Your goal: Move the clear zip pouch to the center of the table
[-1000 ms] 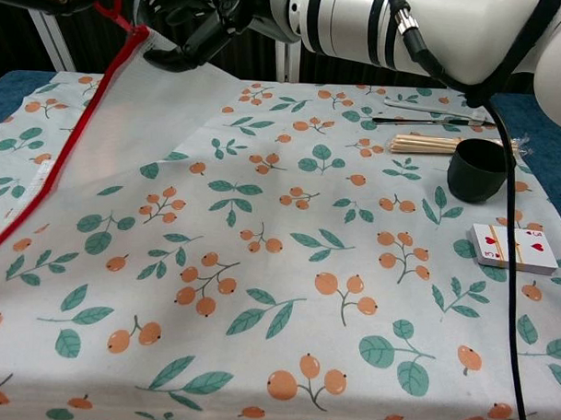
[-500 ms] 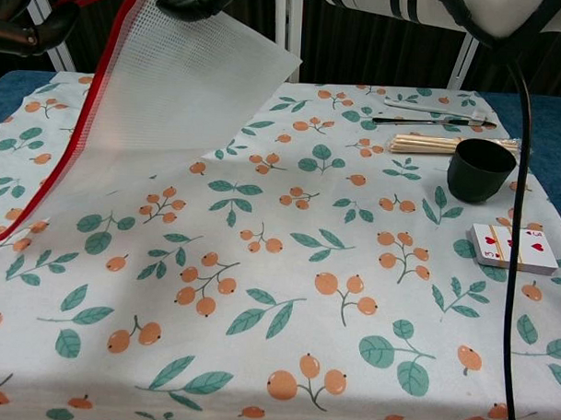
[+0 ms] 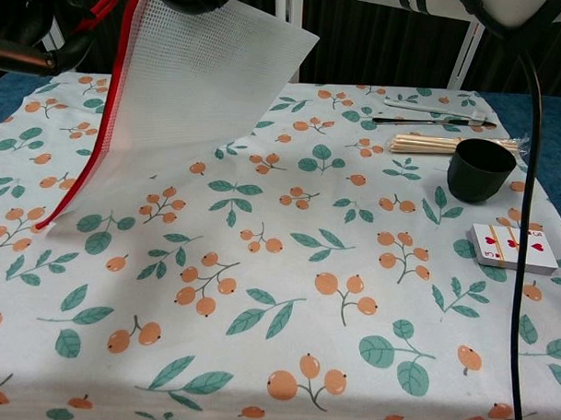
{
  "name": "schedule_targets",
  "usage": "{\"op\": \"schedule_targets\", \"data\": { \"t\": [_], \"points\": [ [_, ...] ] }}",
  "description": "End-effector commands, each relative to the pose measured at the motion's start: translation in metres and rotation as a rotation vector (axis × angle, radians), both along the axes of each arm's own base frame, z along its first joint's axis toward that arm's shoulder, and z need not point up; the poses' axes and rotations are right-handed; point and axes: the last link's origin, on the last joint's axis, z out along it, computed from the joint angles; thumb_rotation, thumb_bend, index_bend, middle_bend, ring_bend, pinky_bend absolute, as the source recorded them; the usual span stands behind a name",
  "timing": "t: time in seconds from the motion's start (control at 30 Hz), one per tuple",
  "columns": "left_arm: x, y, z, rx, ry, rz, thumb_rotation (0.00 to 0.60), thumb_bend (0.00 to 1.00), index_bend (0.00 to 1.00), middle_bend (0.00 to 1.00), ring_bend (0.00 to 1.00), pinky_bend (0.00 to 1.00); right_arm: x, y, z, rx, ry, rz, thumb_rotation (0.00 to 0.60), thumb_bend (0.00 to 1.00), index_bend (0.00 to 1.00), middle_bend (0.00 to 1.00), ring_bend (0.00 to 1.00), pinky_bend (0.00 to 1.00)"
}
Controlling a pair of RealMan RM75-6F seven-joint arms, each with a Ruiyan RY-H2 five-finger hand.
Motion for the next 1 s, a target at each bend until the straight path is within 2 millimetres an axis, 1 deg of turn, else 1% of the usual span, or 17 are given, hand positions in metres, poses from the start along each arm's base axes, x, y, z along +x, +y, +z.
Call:
{"op": "schedule_targets", "data": {
  "t": [0.03, 0.27, 0.47, 0.73, 1.0],
  "points": [
    [0.0, -0.001, -0.001, -0.014, -0.001, -0.002, 0.6, 0.42, 0.72, 0.83, 0.79, 0.72, 0.0, -0.001, 0.0, -0.004, -0.009, -0.002, 0.6, 0.48, 0.9, 0.41, 0.09, 0.06],
    [0.0, 0.0, -0.007, -0.053, 0.001, 0.001, 0.6, 0.42, 0.72, 0.83, 0.79, 0.72, 0.0, -0.002, 0.001, -0.008, -0.031, -0.007, 0.6, 0.48, 0.9, 0.41, 0.09, 0.06],
    [-0.007, 0.002, -0.01, -0.068, 0.024, 0.022, 0.6, 0.42, 0.72, 0.83, 0.79, 0.72, -0.004, -0.005, 0.008, -0.017, -0.042, -0.011, 0.6, 0.48, 0.9, 0.42, 0.09, 0.06],
    [-0.033, 0.002, -0.021, -0.124, 0.102, 0.084, 0.6, 0.42, 0.72, 0.83, 0.79, 0.72, -0.017, -0.008, 0.018, -0.022, -0.053, -0.03, 0.6, 0.48, 0.9, 0.42, 0.09, 0.06],
    [-0.072, 0.013, -0.037, -0.188, 0.19, 0.209, 0.6, 0.43, 0.72, 0.83, 0.79, 0.72, -0.037, -0.004, 0.032, -0.02, -0.054, -0.031, 0.6, 0.48, 0.91, 0.42, 0.09, 0.06]
  ]
}}
